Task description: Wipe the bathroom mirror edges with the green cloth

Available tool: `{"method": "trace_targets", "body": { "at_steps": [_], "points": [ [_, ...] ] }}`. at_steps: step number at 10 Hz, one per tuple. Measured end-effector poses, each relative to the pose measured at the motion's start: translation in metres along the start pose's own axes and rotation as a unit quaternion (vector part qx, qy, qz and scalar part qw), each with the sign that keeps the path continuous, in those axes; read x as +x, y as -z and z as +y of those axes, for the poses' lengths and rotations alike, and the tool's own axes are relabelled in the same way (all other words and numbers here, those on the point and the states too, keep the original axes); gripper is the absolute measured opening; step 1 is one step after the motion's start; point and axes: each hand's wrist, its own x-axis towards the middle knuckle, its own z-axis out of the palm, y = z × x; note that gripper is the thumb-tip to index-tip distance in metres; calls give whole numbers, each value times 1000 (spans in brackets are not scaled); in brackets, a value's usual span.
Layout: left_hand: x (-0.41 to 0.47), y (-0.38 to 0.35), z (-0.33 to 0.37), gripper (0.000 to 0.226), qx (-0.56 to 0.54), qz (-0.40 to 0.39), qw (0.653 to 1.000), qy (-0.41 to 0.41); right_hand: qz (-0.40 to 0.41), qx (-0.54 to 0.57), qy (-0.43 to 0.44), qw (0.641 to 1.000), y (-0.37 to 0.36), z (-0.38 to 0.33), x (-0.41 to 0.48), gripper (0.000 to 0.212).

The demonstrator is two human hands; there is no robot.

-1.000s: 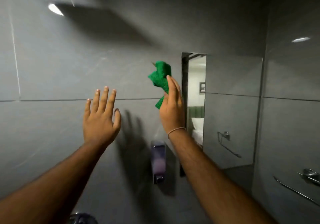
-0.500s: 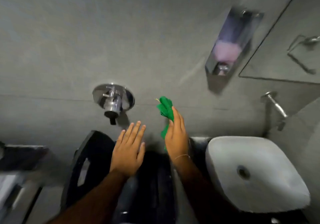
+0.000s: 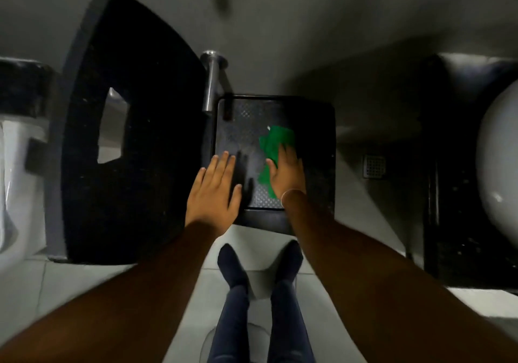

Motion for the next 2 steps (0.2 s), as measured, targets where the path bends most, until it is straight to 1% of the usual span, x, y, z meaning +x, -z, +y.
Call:
{"method": "trace_targets", "body": {
  "at_steps": [1, 2],
  "points": [
    [-4, 7, 5, 76, -4, -20, 1000, 10, 0, -64, 14, 998, -3, -1, -13, 64],
    [-16, 30, 22, 78, -14, -16, 1000, 7, 51, -79, 23, 995, 24, 0, -45, 66]
  ]
}}
